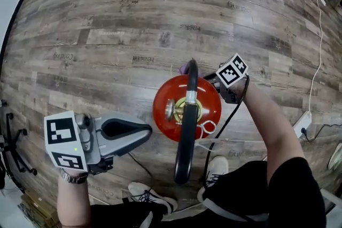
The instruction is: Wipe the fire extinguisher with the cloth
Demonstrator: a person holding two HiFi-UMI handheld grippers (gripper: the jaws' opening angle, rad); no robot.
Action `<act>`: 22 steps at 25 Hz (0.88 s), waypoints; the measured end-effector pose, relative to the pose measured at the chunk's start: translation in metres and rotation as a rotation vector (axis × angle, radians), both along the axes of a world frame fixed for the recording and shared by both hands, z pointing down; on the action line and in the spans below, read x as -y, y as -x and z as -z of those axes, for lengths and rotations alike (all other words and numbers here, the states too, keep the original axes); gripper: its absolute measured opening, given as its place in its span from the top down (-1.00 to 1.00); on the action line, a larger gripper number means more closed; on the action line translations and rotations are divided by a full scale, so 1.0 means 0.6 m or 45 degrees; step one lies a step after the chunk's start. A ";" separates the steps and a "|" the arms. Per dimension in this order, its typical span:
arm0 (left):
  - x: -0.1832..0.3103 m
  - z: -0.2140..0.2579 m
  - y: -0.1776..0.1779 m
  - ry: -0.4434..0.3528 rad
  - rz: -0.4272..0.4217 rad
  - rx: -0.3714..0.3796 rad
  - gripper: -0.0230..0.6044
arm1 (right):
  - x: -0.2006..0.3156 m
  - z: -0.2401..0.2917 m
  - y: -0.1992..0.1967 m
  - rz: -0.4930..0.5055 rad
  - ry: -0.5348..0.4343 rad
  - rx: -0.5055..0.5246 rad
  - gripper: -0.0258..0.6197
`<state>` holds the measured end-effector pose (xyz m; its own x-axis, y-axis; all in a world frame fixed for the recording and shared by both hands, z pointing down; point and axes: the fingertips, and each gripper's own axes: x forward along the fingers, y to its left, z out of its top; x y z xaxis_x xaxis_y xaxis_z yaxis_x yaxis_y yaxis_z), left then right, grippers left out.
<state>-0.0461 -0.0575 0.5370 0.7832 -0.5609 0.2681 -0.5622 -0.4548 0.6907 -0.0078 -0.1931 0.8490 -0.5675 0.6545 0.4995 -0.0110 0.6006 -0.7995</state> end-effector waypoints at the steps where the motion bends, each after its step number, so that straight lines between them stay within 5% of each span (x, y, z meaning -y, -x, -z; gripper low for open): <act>1: -0.002 0.001 0.000 -0.008 -0.002 0.003 0.94 | 0.000 0.030 0.003 -0.003 0.003 0.056 0.63; 6: -0.007 0.020 -0.009 -0.062 -0.042 -0.009 0.94 | 0.004 0.251 0.005 -0.030 -0.021 0.370 0.62; 13: 0.000 0.064 -0.009 -0.197 -0.080 -0.030 0.94 | 0.000 0.536 -0.029 -0.056 -0.286 0.641 0.62; 17: -0.007 0.062 -0.011 -0.208 -0.104 -0.048 0.94 | -0.058 0.589 -0.040 0.014 -0.456 0.654 0.62; 22: -0.016 0.060 0.002 -0.202 -0.086 -0.061 0.94 | -0.080 0.584 -0.050 -0.084 -0.608 0.660 0.62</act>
